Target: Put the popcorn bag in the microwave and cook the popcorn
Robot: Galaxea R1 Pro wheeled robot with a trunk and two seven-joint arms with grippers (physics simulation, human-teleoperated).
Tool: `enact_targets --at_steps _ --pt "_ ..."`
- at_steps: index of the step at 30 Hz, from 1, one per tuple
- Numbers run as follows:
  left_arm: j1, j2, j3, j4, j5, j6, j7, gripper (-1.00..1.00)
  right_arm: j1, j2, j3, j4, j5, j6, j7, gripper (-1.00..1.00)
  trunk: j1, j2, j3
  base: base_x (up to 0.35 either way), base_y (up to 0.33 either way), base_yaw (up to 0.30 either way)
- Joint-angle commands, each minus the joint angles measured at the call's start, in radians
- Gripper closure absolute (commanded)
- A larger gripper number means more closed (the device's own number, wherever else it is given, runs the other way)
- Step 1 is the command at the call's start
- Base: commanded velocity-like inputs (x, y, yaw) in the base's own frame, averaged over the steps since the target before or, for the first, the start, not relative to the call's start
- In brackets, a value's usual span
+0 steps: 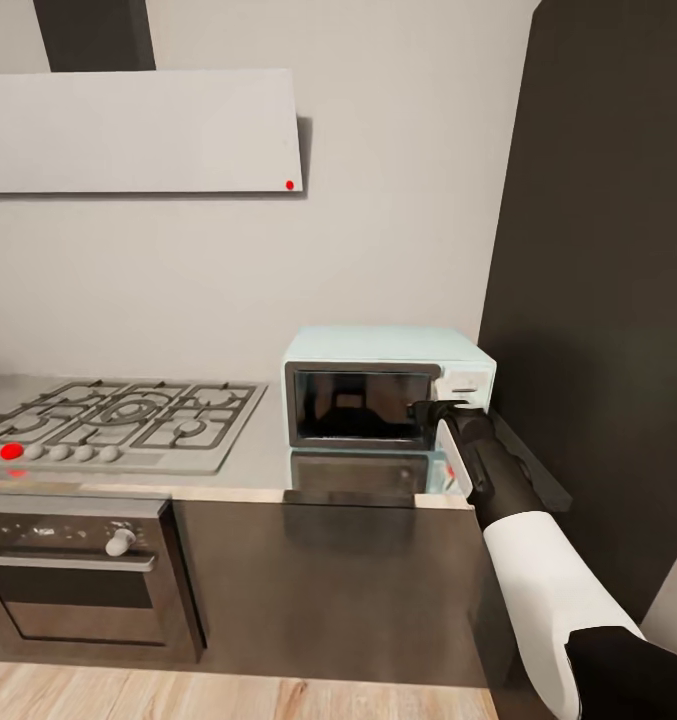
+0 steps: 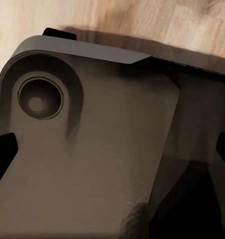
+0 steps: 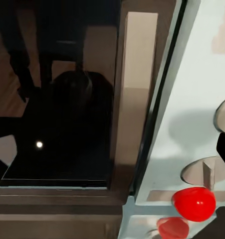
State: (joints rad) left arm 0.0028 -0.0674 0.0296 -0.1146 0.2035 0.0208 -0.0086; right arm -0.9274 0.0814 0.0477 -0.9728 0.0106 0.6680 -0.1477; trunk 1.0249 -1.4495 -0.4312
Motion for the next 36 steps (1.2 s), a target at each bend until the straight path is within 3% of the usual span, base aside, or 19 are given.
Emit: enact_targets --at_steps 1,36 --pt "0.000 0.000 0.003 -0.002 0.006 0.002 -0.001 -1.00 -0.001 0.000 0.002 -0.001 -0.001 0.005 -0.004 -1.00 0.000 -0.001 -0.001 0.018 0.000 0.000" --pt "0.000 0.002 0.004 -0.002 0.008 0.002 -0.002 -1.00 -0.001 -0.009 0.000 0.002 -0.013 -0.028 0.042 -1.00 0.000 -0.001 -0.001 0.031 0.000 0.000"
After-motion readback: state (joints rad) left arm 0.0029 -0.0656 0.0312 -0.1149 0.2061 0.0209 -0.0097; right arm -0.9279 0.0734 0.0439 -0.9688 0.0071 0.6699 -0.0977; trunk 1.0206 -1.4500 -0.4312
